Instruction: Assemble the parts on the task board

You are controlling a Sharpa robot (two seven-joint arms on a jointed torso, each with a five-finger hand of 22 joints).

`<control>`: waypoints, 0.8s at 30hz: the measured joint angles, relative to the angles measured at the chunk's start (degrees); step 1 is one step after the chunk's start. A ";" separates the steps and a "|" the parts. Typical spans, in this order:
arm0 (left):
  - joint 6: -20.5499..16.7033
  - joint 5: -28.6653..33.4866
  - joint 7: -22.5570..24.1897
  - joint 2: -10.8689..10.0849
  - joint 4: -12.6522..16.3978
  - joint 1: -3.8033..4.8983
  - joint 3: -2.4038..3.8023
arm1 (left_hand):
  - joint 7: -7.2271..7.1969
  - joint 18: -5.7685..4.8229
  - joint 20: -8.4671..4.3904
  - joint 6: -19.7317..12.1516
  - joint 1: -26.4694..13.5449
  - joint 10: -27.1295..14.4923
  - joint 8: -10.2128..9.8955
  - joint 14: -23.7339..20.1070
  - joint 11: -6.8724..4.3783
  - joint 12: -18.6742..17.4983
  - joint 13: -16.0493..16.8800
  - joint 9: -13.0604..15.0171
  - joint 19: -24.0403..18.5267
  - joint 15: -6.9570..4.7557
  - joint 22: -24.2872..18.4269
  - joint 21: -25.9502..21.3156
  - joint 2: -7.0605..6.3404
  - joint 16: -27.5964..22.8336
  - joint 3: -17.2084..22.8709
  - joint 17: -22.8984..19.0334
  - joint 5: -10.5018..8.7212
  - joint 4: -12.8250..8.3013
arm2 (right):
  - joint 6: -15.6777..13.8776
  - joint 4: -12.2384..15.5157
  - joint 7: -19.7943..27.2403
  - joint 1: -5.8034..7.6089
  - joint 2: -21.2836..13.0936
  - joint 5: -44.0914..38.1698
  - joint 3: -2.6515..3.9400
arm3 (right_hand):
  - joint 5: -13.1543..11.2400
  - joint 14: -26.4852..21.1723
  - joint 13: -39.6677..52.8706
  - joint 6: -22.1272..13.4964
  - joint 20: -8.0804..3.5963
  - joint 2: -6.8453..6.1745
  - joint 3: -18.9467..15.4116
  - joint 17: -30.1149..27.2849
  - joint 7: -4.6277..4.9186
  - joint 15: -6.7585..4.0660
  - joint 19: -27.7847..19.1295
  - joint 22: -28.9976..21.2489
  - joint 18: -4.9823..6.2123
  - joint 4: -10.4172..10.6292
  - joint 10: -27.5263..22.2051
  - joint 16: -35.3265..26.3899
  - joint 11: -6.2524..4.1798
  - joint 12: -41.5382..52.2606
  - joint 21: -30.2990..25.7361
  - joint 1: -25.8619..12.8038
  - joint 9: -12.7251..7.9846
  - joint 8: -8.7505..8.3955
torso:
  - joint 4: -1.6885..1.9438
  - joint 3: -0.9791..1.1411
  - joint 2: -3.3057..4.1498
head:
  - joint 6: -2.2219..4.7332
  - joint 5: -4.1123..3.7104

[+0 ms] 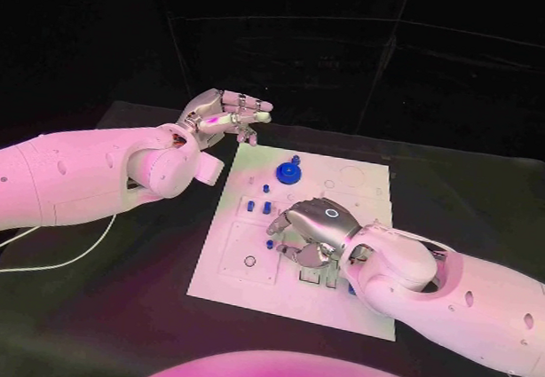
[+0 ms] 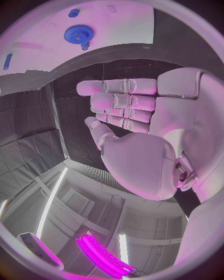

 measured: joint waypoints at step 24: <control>0.40 0.01 -0.21 -0.04 -0.13 0.00 -0.05 | 0.00 0.00 0.00 0.00 0.00 0.00 0.00 -0.20 0.00 0.00 0.00 0.01 0.00 0.21 0.01 0.00 0.00 -0.39 0.00 -0.16 0.00 0.00 | 8.72 4.00 -6.79 5.66 -12.89 4.88 3.68 | -0.47 -0.74 0.02 -2.23 0.09 0.95 -13.29 -4.53 -2.23 0.10 -2.15 -7.09 0.93 1.60 -4.42 -3.20 -0.10 2.96 -4.70 0.96 0.00 0.00 | -0.07 -0.03 0.00 | 1.52 -2.22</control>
